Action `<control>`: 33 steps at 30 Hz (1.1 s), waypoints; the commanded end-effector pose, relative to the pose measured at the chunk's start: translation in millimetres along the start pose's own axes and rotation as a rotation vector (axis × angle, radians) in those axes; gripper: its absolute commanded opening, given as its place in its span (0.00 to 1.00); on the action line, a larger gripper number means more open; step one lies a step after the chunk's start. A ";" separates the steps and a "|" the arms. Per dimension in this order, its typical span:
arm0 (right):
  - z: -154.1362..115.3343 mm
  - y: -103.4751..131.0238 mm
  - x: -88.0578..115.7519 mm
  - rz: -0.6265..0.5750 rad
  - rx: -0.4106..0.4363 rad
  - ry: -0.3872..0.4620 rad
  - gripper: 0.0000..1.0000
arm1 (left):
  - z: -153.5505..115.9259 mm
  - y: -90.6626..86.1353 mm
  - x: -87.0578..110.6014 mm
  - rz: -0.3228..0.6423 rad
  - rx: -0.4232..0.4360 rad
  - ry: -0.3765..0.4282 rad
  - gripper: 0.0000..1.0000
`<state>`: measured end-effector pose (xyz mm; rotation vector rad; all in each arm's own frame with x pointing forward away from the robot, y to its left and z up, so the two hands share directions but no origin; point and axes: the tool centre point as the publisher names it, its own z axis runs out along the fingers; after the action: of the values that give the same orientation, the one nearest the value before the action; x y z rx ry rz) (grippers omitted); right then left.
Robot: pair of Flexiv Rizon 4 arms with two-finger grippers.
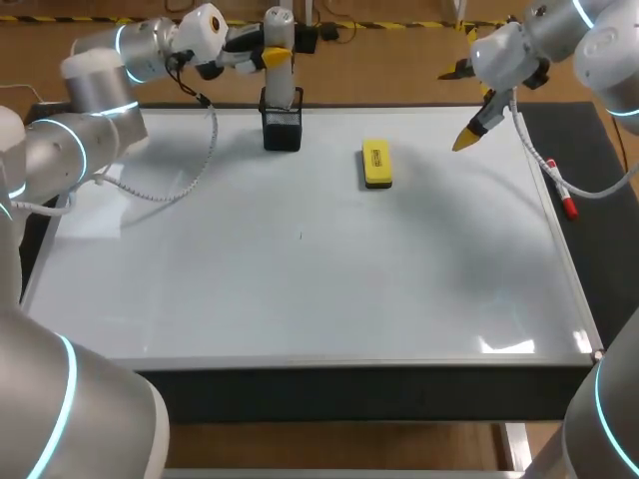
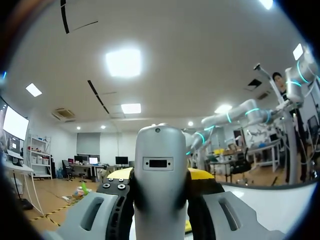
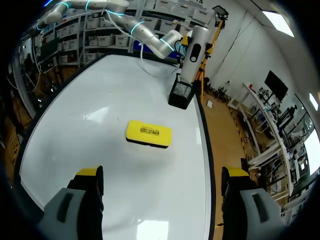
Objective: Pick up the inspection probe, press it on each red-marked spot on the whiteboard one by one, put down the probe, pick up the eraser, and wipe off all the red marks.
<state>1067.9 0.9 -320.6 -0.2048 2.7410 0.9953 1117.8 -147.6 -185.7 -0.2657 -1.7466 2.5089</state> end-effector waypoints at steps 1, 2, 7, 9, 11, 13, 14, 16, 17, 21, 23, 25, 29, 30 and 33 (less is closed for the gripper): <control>-0.6 0.1 0.0 -0.001 0.003 0.002 1.00 | -3.1 8.8 -7.8 -0.002 0.025 0.083 0.00; -0.6 0.1 0.0 -0.001 0.003 0.002 1.00 | -3.6 10.2 -8.8 -0.001 0.025 0.084 0.00; -0.6 0.1 0.0 -0.001 0.003 0.002 1.00 | -6.3 16.7 -10.9 0.001 0.025 0.082 0.00; -0.6 0.1 0.0 -0.001 0.003 0.002 1.00 | -8.9 20.1 -11.8 -0.006 0.028 0.074 0.00; -0.6 0.1 0.0 -0.001 0.003 0.002 1.00 | -10.5 22.5 -12.4 -0.009 0.028 0.071 0.00; -0.6 0.1 0.0 -0.001 0.003 0.002 1.00 | -11.7 24.8 -11.8 -0.012 0.029 0.068 0.00; -0.6 0.1 0.0 -0.001 0.003 0.002 1.00 | -12.4 25.9 -11.8 -0.015 0.030 0.065 0.00; -0.6 0.1 0.0 -0.001 0.003 0.002 1.00 | -14.0 28.1 -12.0 -0.017 0.031 0.064 0.00; -0.6 0.1 0.0 -0.001 0.003 0.002 1.00 | -14.9 29.7 -12.3 -0.018 0.030 0.064 0.00; -0.6 0.1 0.0 -0.001 0.003 0.002 1.00 | -18.5 35.2 -13.8 -0.023 0.033 0.059 0.00; -0.6 0.1 0.0 -0.001 0.003 0.002 1.00 | -19.8 39.1 -14.1 -0.026 0.032 0.058 0.00; -0.6 0.1 0.0 -0.001 0.003 0.002 1.00 | -20.5 41.7 -13.9 -0.030 0.031 0.055 0.00; -0.6 0.1 0.0 -0.001 0.003 0.002 1.00 | -23.2 46.1 -13.4 -0.034 0.030 0.051 0.00; -0.6 0.1 0.0 -0.001 0.003 0.002 1.00 | -23.8 47.2 -13.5 -0.034 0.029 0.052 0.00; -0.6 0.1 0.0 -0.001 0.003 0.002 1.00 | -26.3 50.6 -13.9 -0.038 0.033 0.047 0.00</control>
<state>1067.9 0.9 -320.6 -0.2047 2.7410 0.9952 1130.1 -144.1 -233.3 -0.1091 -1.7490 2.5493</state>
